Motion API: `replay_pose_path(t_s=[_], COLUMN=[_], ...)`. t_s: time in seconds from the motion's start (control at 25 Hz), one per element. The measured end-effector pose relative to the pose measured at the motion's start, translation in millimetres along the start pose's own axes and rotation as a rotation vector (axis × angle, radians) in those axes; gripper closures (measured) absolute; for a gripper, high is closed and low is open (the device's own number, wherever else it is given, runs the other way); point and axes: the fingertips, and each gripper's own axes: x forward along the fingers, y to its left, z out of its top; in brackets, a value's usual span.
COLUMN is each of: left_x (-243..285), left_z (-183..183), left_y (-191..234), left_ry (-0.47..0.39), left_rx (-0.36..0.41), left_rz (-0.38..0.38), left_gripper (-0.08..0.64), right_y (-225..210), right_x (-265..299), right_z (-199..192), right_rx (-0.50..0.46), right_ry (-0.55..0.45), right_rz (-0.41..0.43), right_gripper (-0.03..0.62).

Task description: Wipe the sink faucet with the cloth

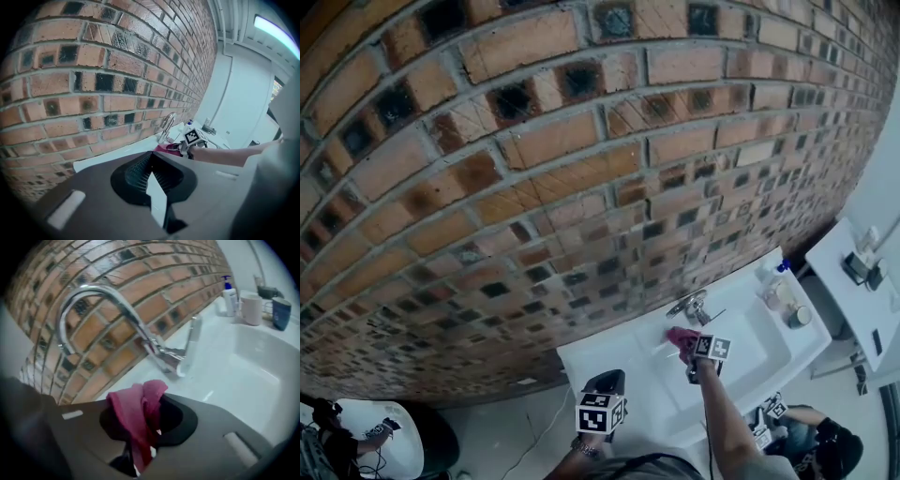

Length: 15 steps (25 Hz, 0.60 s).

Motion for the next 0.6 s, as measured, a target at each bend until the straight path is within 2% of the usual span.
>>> replay_pose_path(t_s=[0.04,0.12,0.28,0.44,0.6], left_x=[-2,-8,-19,-28,-39], left_z=[4,15,16,-10,-40], left_y=[-3,-11,-17,-27,-50], left_ry=[-0.010,-0.040,-0.065,-0.037,-0.011], left_rx=[-0.008,-0.007,0.021,0.010,0.017], left_rz=[-0.014,-0.044,-0.067,-0.122,-0.186], left_gripper=[0.543,0.545,0.544,0.545,0.545], right_y=[21,53,127,177,197], right_x=[-7,-35,-96,-148,-194], right_z=[-3,0,-14,-50,-86], right_rx=[-0.028,-0.087,-0.137,-0.317,-0.409], right_ry=[-0.006,-0.070,-0.150,-0.155,-0.194], right_rz=[0.051,0.089,0.183,0.146,0.064], right_gripper=[0.512,0.512,0.511,0.509,0.508])
